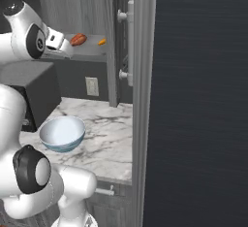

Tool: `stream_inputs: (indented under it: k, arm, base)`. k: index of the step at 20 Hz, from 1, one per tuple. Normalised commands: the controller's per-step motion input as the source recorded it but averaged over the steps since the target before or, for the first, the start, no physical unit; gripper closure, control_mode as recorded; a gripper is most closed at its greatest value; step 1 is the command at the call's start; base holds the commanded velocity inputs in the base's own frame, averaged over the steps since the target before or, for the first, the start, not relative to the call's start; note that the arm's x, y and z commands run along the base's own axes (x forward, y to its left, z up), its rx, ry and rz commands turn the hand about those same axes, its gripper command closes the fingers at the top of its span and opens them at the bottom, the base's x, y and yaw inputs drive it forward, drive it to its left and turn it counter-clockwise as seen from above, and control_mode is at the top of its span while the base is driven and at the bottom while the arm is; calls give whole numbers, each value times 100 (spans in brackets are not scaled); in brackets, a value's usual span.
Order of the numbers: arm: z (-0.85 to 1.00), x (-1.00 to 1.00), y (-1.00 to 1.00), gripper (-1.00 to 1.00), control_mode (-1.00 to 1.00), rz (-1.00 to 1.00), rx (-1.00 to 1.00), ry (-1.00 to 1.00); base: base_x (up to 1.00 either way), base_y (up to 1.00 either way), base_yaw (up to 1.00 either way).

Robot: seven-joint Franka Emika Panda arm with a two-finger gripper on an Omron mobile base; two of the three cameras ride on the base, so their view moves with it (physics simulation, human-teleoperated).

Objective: Pick the sweet potato from the cabinet and place it in the bowl. Then pick the bowl and place it in the sink. Then turn on the sink facuet.

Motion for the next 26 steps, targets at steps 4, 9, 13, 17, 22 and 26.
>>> stream_inputs:
  k: [4,9,13,17,22,26]
  arm:
    - [23,67,5,-100,-100,0,0,-8]
    - [7,73,1,-100,-100,0,0,-9]
    - [0,63,10,-100,-100,0,0,0]
    - [-7,69,12,-100,-100,-2,0,0]
    - [-9,45,4,-100,-100,-3,0,0]
    - [-19,44,4,-100,-100,0,-1,0]
  base:
    - [0,0,0]
    - [0,0,0]
    - [0,0,0]
    - [0,0,0]
    - [0,0,0]
    - [0,0,0]
